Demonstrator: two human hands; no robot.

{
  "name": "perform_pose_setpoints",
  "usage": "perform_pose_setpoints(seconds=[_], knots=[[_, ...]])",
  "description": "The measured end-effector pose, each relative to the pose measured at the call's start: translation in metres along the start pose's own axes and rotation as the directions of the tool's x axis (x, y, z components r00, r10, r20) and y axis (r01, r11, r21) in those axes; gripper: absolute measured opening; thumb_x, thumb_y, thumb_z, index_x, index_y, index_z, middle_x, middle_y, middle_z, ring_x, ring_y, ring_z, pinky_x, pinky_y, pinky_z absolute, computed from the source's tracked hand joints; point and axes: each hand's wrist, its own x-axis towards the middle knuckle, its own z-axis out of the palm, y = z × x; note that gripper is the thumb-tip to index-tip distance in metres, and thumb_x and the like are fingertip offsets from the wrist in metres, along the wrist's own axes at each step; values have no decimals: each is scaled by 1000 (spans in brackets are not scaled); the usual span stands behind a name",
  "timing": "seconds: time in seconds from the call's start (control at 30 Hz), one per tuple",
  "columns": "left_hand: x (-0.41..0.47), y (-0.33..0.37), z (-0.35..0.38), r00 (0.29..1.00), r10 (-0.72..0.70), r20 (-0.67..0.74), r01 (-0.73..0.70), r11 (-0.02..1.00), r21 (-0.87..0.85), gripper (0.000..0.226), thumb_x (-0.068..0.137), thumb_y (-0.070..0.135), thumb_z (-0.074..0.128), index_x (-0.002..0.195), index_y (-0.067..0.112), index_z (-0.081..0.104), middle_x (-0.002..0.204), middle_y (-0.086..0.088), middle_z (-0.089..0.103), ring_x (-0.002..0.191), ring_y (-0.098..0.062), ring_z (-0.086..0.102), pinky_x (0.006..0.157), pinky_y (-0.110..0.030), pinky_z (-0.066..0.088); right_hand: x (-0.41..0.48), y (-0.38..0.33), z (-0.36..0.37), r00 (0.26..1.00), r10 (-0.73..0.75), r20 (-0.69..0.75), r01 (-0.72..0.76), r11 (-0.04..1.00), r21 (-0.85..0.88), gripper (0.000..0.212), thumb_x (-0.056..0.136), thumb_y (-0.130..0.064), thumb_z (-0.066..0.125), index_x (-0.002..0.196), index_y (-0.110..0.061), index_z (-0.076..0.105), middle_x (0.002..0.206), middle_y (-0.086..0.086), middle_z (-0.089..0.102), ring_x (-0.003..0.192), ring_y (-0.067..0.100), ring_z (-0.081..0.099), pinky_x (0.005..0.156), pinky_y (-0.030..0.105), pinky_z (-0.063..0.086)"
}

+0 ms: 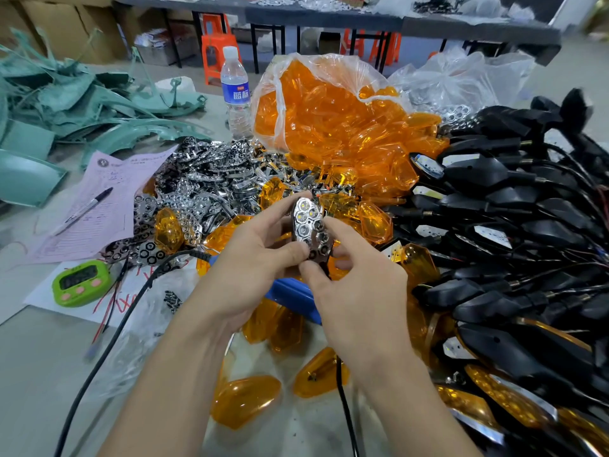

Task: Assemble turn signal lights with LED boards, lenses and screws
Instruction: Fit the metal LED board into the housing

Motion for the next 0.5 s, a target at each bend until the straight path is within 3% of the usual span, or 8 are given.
perform_pose_setpoints(seconds=[0.1, 0.17, 0.27, 0.4, 0.5], knots=[[-2, -1, -4, 998, -27, 58, 33, 994, -108, 56, 96, 0, 58, 139, 35, 64, 123, -8, 72, 108, -25, 70, 81, -38, 61, 4, -4, 3, 1000, -19, -20, 19, 1000, -18, 54, 82, -40, 77, 130, -51, 52, 81, -32, 62, 94, -6, 57, 70, 13, 50], [-2, -1, -6, 995, -42, 88, 56, 985, -164, 54, 97, 0, 56, 138, 33, 66, 119, -11, 73, 106, -28, 73, 77, -37, 61, 3, -6, 4, 1000, -22, -21, 21, 999, -25, 47, 82, -43, 75, 124, -50, 56, 86, -24, 69, 83, 0, 64, 74, 24, 57], [-2, -2, -7, 996, -28, 80, 42, 982, -183, 53, 96, -3, 57, 137, 29, 67, 113, -13, 75, 101, -27, 74, 77, -37, 62, 0, -11, 4, 1000, -14, -15, 14, 1000, 12, 43, 84, -44, 73, 125, -48, 59, 91, -20, 73, 84, 4, 68, 79, 33, 61], [2, -2, -5, 1000, 0, 17, 2, 987, -163, 52, 87, 0, 72, 133, 26, 70, 114, -12, 75, 103, -27, 72, 82, -40, 63, -1, -13, 1, 998, -25, -64, 24, 1000, -18, 48, 84, -45, 76, 127, -49, 55, 86, -22, 67, 82, 5, 66, 78, 36, 61], [4, -3, -4, 1000, 8, -16, -10, 988, -155, 55, 83, 4, 71, 136, 21, 66, 117, -13, 75, 105, -28, 72, 85, -41, 63, 4, -12, 0, 997, -3, -72, 3, 1000, 0, 44, 84, -42, 79, 125, -47, 63, 81, -27, 62, 82, 4, 65, 77, 33, 60]])
